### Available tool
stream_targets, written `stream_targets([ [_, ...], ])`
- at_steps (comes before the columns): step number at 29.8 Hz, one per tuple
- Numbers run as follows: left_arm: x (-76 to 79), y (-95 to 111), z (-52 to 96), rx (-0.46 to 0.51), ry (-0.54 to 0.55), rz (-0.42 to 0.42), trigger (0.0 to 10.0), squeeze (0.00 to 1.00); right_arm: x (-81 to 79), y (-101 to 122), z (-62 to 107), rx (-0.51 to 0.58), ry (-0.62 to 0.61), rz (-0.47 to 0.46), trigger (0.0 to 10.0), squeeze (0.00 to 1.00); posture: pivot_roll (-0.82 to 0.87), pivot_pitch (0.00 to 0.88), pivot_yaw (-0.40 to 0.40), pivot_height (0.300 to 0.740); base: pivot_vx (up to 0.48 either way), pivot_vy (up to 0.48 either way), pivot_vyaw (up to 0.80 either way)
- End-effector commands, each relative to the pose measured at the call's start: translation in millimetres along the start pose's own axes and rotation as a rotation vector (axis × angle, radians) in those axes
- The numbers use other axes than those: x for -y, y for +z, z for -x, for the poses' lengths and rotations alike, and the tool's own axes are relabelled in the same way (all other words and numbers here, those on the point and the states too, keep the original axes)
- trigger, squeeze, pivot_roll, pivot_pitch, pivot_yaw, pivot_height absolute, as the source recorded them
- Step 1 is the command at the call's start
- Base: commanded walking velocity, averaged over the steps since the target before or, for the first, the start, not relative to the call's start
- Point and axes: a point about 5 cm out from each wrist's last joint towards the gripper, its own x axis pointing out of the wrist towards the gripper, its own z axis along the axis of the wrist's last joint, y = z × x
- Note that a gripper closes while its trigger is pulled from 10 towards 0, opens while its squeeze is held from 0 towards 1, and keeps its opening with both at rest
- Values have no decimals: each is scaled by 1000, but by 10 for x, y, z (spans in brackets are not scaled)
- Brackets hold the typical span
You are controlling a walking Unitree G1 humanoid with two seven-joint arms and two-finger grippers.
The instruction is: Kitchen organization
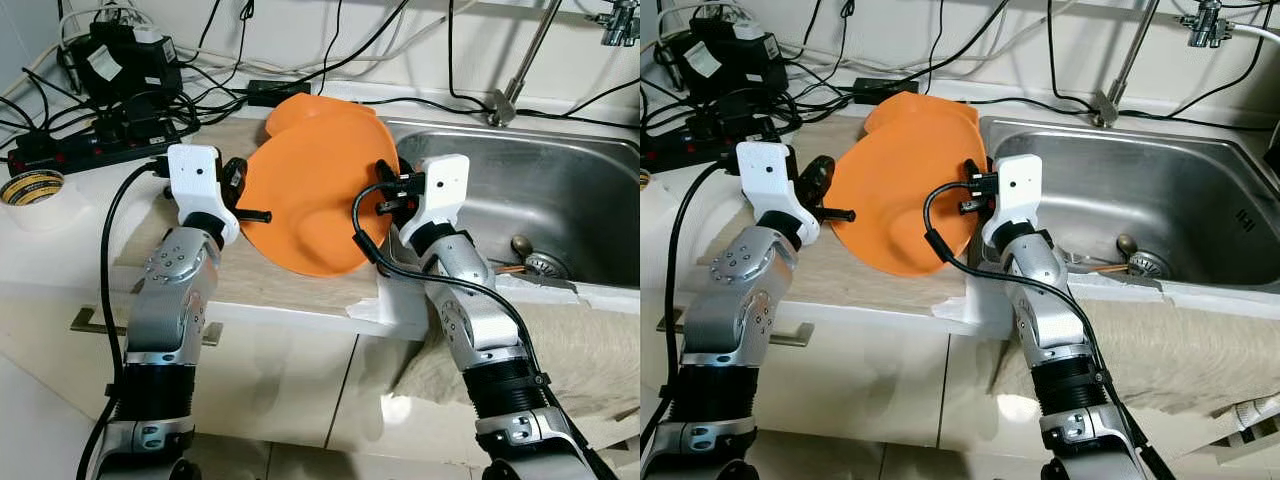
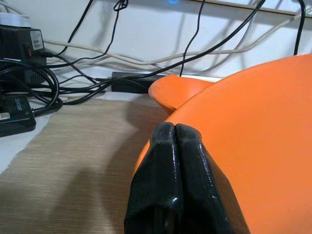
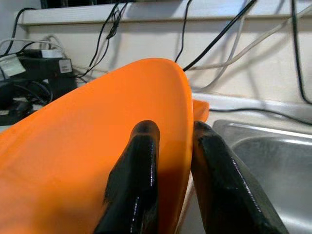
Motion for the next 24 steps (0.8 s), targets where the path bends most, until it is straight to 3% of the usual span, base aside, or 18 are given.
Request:
stream_targets([
  [1, -9, -51, 4, -13, 11, 7, 10000, 0, 154, -164, 72, -83, -65, 113, 10000, 0, 53, 0, -38, 732, 0, 0, 0],
  [11, 10, -93, 3, -16, 14, 9, 10000, 0, 324, 73, -35, 14, -114, 134, 10000, 0, 47, 0, -31, 732, 0, 0, 0],
  [18, 80, -148, 12, -28, -2, 20, 10000, 0, 291, 512, -174, 161, -11, 115, 10000, 0, 41, 0, -22, 732, 0, 0, 0],
  [21, 96, -159, 6, -30, -8, 23, 10000, 0, 360, 687, -219, 203, -11, 126, 10000, 0, 37, 0, -20, 732, 0, 0, 0],
  [24, 107, -160, -2, -31, -13, 25, 10000, 0, 561, 877, -266, 242, -65, 140, 10000, 0, 34, 0, -19, 732, 0, 0, 0],
])
